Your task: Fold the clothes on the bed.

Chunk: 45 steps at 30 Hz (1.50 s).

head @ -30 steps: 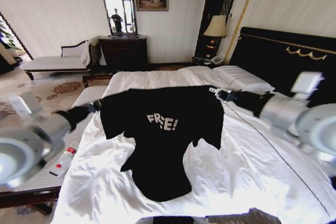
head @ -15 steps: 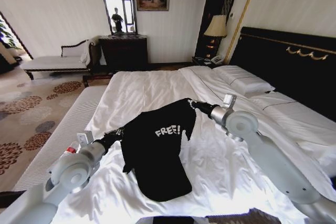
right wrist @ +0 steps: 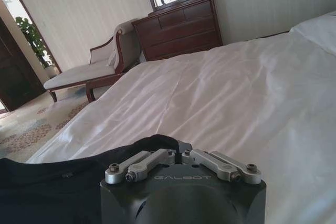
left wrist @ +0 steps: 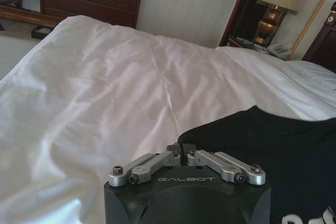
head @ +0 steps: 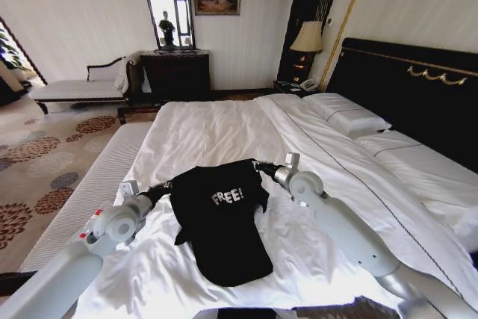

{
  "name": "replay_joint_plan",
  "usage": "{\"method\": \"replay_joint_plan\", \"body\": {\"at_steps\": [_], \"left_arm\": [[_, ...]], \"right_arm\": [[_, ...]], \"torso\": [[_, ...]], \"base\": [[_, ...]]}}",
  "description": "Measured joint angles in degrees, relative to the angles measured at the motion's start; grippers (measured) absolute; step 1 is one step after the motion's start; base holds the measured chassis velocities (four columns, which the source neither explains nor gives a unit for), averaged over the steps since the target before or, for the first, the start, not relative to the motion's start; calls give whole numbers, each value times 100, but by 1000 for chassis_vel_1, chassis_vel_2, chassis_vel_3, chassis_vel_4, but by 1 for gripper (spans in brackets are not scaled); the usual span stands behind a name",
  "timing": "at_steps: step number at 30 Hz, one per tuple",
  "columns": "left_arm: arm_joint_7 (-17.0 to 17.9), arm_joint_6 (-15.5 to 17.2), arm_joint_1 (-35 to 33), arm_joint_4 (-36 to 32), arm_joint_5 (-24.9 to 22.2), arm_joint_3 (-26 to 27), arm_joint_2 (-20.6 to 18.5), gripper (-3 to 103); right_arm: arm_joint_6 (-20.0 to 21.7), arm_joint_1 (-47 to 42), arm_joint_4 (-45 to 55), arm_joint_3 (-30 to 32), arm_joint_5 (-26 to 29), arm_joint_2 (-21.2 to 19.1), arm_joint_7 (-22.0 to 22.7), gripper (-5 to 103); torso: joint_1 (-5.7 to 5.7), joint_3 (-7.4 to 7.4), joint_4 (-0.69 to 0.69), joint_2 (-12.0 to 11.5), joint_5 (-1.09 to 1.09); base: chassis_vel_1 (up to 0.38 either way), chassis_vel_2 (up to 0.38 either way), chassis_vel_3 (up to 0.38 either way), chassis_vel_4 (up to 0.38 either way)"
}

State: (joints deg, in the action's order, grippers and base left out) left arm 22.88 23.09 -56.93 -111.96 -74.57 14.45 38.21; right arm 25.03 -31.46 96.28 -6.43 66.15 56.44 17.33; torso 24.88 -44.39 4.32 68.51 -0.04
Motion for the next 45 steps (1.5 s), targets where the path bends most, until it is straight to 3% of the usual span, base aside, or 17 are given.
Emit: {"method": "replay_joint_plan", "body": {"at_steps": [4,7,13,14,17,22,30,34,37,41,45], "left_arm": [[-63,42,1306,874,-237,-718,154,1],[-105,108,2393,1915,-201,-1391,502,1],[-99,126,3343,2823,48,-1998,1093,1],[-117,117,3622,3114,114,-2203,1275,1],[-148,112,4032,3847,268,-2451,1640,1],[-212,175,4428,4816,450,-2597,2006,1],[-422,178,4555,5586,743,-2702,2255,1],[-483,128,4555,5773,882,-2718,2357,1],[-497,120,4544,5849,938,-2720,2422,1],[-366,361,4497,5864,940,-2649,2493,2],[-298,621,4428,5839,1009,-2604,2530,12]], "right_arm": [[-153,779,-1037,-479,-261,589,-107,1],[-341,1534,-2210,-872,-652,1282,-389,1],[-574,2072,-3521,-1180,-1008,1792,-712,1],[-699,2212,-3942,-1207,-1099,1951,-777,1],[-1085,2481,-4942,-1213,-1381,2299,-890,1],[-1603,2835,-6337,-1181,-1889,2797,-1290,1],[-1905,2971,-7331,-743,-2671,3437,-1449,1],[-1918,2943,-7436,-651,-2810,3486,-1414,1],[-1912,2887,-7448,-634,-2864,3474,-1403,1],[-1887,2789,-7379,-636,-3000,3415,-1461,-1],[-1961,2627,-7255,-750,-3162,3339,-1613,15]], "torso": [[1,0,7,0,3],[3,-2,-6,-1,0],[3,-2,3,-1,2],[2,0,8,-1,5],[2,0,6,-1,5],[3,-2,4,-1,3],[1,0,-3,0,4],[0,0,6,0,3],[0,1,4,0,4],[0,1,2,0,4],[0,1,3,0,5]], "base": [[0,0,0,0],[0,0,0,0],[0,0,0,0],[0,0,0,0],[0,0,0,0],[0,0,0,0],[0,0,0,0],[0,0,0,0],[0,0,0,0],[0,0,0,0],[0,0,0,0]]}}
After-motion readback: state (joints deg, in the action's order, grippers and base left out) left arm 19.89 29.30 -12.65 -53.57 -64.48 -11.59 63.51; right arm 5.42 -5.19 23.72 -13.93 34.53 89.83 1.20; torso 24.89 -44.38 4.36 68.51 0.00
